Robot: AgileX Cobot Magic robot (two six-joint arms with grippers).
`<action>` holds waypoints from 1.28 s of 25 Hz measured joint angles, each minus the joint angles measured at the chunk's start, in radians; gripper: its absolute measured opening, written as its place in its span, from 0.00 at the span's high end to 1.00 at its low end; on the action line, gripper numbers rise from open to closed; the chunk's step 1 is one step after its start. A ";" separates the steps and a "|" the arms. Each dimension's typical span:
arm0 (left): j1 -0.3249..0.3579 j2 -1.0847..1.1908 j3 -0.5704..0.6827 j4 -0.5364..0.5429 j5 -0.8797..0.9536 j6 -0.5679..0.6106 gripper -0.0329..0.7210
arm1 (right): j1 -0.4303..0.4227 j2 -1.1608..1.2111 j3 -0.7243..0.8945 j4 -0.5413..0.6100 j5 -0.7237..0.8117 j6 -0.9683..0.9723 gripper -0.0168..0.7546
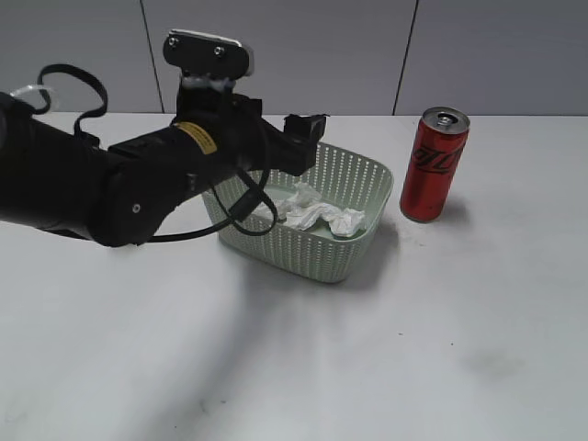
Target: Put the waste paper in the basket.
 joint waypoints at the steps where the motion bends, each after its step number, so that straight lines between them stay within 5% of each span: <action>1: 0.000 -0.014 0.000 0.000 0.011 0.000 0.05 | 0.000 0.000 0.000 0.000 0.000 0.000 0.22; 5: 0.026 -0.098 -0.017 0.033 0.170 0.000 0.05 | 0.000 0.000 0.000 0.000 0.000 0.000 0.22; 14: 0.216 -0.160 -0.323 0.077 1.125 0.000 0.09 | 0.000 0.000 0.000 0.000 0.001 0.000 0.22; 20: 0.328 -0.163 -0.472 0.079 1.576 0.000 0.12 | 0.000 0.000 0.000 0.000 0.001 0.000 0.22; 26: 0.441 -0.167 -0.488 0.119 1.810 0.000 0.15 | 0.000 0.000 0.000 0.000 0.001 0.000 0.22; 32: 0.550 -0.226 -0.467 0.148 1.836 0.000 0.17 | 0.000 0.000 0.000 0.000 0.001 0.000 0.22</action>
